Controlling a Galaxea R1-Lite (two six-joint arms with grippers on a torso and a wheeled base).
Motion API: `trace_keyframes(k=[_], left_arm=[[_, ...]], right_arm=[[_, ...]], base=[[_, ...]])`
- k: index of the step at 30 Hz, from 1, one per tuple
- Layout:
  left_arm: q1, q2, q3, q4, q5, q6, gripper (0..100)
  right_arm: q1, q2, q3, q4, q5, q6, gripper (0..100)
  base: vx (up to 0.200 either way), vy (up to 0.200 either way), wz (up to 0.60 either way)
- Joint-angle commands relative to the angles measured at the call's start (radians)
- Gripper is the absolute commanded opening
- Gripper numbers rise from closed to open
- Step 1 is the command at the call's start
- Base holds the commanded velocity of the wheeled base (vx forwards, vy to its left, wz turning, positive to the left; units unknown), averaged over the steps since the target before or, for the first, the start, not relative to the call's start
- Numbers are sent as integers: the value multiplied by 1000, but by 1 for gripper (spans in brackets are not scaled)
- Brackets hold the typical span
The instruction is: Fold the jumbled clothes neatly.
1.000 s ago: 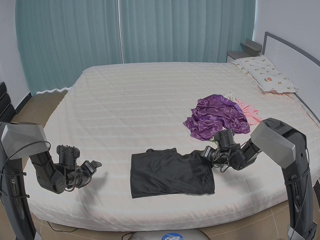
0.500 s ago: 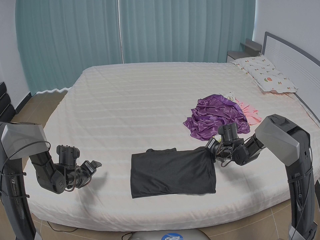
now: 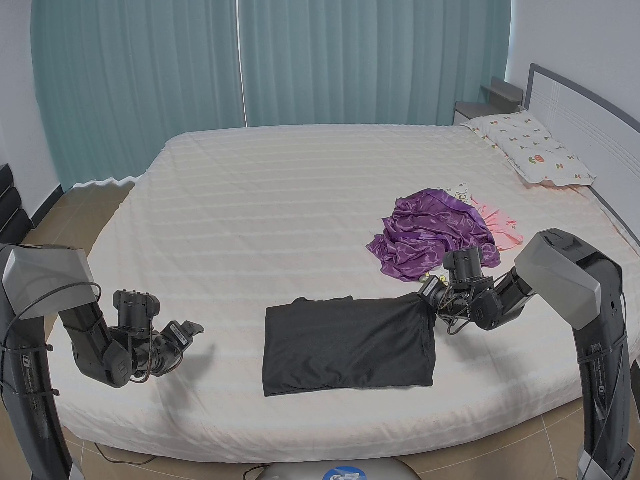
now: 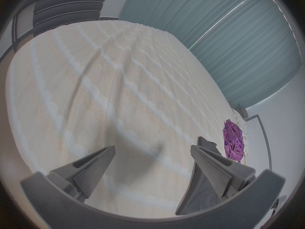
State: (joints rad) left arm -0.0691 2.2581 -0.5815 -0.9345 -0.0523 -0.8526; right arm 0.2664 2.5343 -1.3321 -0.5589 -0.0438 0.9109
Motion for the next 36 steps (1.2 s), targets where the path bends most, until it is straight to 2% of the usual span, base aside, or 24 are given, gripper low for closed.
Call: trace_keyframes(k=[1, 8, 9, 16, 19, 24, 25, 28, 29, 30, 31, 36], left_arm=[[0, 1, 2, 0, 0, 0, 100], [0, 1, 0, -1, 0, 0, 100], [0, 1, 0, 0, 0, 0, 100], [0, 1, 0, -1, 0, 0, 100], [0, 1, 0, 0, 0, 0, 100], [0, 1, 0, 0, 0, 0, 100], [0, 1, 0, 0, 0, 0, 100], [0, 1, 0, 0, 0, 0, 100], [0, 1, 0, 0, 0, 0, 100], [0, 1, 0, 0, 0, 0, 100], [0, 1, 0, 0, 0, 0, 100], [0, 1, 0, 0, 0, 0, 100]], right_arm=[[-4, 9, -7, -1, 1, 2, 0], [-7, 43, -24, -26, -1, -1, 0], [-7, 43, -24, -26, 1, -3, 100], [-4, 31, 2, -38, 12, -6, 100], [-7, -46, 90, -76, 28, -33, 100], [-9, -184, 306, -148, 119, -118, 100], [-9, -184, 306, -148, 119, -118, 100], [1, -284, 531, -200, 216, -210, 100], [1, -284, 531, -200, 216, -210, 100], [2, -316, 631, -243, 271, -250, 100], [2, -327, 669, -271, 292, -270, 100], [10, -307, 778, -366, 328, -331, 100]], base=[[0, 0, 0], [0, 0, 0], [0, 0, 0], [0, 0, 0], [0, 0, 0], [0, 0, 0], [0, 0, 0], [0, 0, 0], [0, 0, 0], [0, 0, 0], [0, 0, 0], [0, 0, 0]])
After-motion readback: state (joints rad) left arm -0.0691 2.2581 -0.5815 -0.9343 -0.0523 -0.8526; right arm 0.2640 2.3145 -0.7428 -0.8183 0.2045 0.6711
